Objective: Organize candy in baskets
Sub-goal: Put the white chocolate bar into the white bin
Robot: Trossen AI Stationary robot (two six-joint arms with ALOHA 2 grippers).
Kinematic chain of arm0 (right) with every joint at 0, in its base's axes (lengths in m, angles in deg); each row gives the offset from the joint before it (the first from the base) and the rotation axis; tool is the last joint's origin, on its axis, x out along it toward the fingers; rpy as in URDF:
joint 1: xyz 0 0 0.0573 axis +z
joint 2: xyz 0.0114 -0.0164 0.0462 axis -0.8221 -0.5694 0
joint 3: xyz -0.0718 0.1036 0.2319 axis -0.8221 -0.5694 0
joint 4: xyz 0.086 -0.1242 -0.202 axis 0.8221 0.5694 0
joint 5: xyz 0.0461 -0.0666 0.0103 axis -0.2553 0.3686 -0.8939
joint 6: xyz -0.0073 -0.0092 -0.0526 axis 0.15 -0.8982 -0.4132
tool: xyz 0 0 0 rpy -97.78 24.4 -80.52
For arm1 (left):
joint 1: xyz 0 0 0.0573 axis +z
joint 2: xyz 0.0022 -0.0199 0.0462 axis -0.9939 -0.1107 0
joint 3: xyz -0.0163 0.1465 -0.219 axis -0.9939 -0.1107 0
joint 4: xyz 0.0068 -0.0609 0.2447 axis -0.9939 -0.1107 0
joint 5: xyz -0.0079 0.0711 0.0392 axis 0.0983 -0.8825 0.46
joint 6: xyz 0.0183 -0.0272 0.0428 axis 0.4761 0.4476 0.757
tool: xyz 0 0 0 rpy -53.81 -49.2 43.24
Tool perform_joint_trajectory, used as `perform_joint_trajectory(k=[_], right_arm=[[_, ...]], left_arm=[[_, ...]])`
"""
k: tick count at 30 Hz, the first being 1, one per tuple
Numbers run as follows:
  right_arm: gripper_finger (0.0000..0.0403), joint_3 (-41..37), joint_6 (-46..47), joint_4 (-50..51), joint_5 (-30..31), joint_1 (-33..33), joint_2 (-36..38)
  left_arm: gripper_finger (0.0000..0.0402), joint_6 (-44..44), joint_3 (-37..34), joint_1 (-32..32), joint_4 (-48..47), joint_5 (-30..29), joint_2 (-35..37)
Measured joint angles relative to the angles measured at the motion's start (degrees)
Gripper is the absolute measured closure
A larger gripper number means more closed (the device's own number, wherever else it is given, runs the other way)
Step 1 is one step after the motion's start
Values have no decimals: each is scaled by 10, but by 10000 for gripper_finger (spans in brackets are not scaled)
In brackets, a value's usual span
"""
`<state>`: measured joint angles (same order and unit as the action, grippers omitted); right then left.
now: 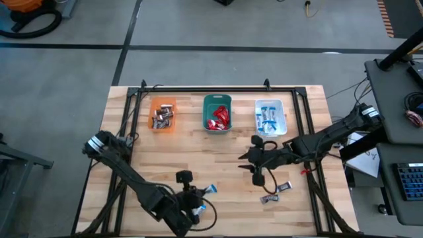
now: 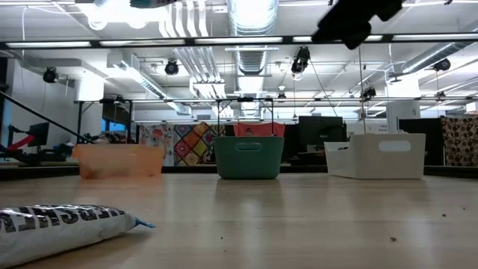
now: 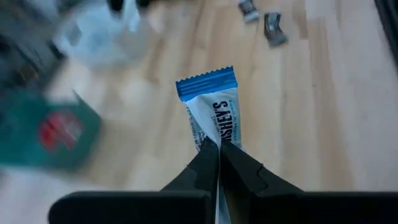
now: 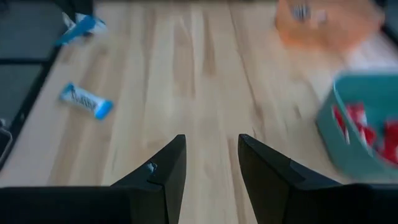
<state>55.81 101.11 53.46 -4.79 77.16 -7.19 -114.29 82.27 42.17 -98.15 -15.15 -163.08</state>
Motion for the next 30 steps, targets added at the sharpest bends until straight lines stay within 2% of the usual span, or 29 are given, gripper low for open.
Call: perform_joint_trajectory(k=[3, 8, 14, 18, 22, 27, 30], right_arm=[[266, -30, -50, -102, 0, 0, 0], [266, -74, -99, -244, 4, 0, 0], [266, -120, -164, -428, 87, -4, -27], [259, -129, -205, -555, 93, -20, -79], [230, -103, -202, -583, 95, -52, -125], [190, -75, -180, -583, 104, -105, -164], [175, -68, -164, -586, 70, -135, -177]], left_arm=[[402, 79, -13, 5, 5, -49, 22], [402, 83, -88, 31, 31, -119, 78], [401, 117, -231, 68, 229, -195, 124], [401, 171, -292, 104, 370, -227, 124], [401, 237, -321, 139, 463, -235, 125], [401, 271, -321, 168, 479, -227, 125], [401, 271, -321, 178, 481, -211, 125]])
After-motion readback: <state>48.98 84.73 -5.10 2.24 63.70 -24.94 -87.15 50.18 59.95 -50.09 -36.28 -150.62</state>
